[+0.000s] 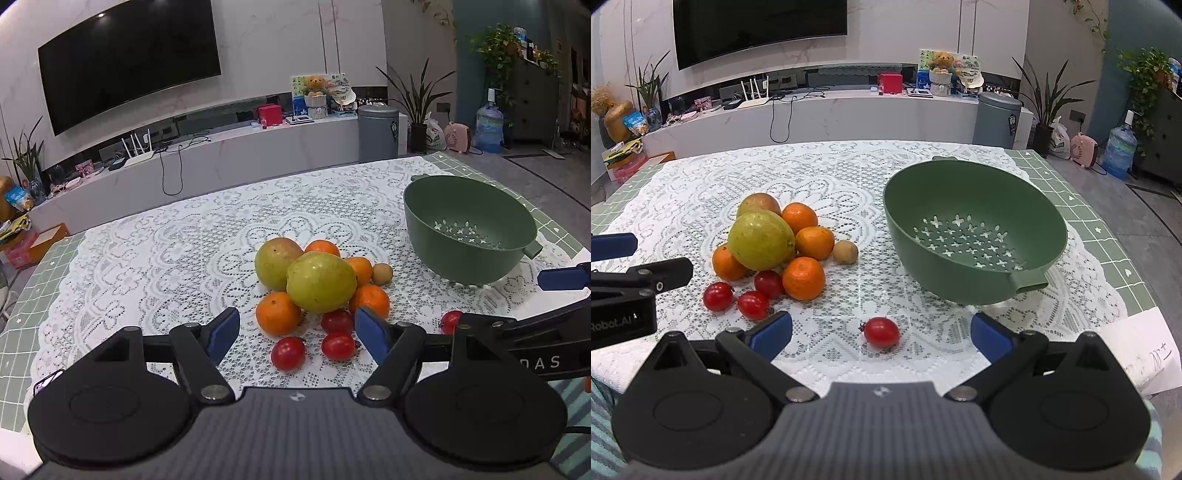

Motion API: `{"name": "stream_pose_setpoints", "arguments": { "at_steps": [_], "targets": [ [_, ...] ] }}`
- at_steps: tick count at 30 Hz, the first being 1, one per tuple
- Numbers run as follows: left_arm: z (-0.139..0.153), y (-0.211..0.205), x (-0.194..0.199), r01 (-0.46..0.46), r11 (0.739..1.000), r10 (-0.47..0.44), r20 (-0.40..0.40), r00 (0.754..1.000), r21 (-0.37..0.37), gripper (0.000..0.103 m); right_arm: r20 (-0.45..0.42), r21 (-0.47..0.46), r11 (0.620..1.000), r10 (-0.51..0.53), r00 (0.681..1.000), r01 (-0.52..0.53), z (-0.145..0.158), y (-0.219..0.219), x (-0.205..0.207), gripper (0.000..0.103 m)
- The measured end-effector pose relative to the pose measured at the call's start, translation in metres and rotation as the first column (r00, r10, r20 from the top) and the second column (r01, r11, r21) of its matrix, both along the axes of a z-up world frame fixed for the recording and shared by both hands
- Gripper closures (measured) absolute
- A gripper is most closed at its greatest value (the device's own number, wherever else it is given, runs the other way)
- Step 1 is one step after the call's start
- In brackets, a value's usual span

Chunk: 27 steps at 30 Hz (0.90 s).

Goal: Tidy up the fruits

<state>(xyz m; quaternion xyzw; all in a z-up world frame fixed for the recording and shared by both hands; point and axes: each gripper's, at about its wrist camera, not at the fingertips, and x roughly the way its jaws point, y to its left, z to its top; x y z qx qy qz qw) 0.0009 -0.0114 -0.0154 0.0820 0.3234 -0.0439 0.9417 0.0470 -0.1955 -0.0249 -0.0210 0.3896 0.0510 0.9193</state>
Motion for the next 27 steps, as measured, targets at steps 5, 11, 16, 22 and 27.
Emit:
{"name": "stream_pose_setpoints", "arguments": {
  "at_steps": [5, 11, 16, 22, 27],
  "targets": [
    [-0.0005, -0.0004, -0.0001, 0.002, 1.0, -0.002, -0.005, 1.0, -0.002, 0.019, -0.004, 0.0, 1.0, -0.005, 1.0, 0.005, -0.0006, -0.0007, 0.0008, 0.004],
    [0.0002, 0.0008, 0.0013, 0.001, 1.0, -0.001, -0.009, 1.0, -0.005, 0.019, -0.008, -0.001, 1.0, -0.005, 1.0, 0.005, -0.0012, -0.0001, 0.0009, 0.004],
    [0.0003, 0.0014, 0.001, 0.002, 1.0, -0.002, -0.012, 1.0, -0.009, 0.019, -0.012, 0.001, 1.0, -0.006, 1.0, 0.006, -0.0016, -0.0001, 0.0009, 0.004],
    [0.0003, 0.0014, 0.001, 0.002, 1.0, -0.002, -0.013, 1.0, -0.009, 0.019, -0.017, 0.001, 1.0, -0.008, 1.0, 0.008, -0.0023, -0.0003, 0.0007, 0.004],
    [0.0005, 0.0008, 0.0003, 0.003, 1.0, -0.003, -0.015, 1.0, -0.01, 0.019, -0.023, 0.001, 1.0, -0.011, 1.0, 0.011, -0.0032, -0.0005, 0.0012, 0.004]
  ]
}}
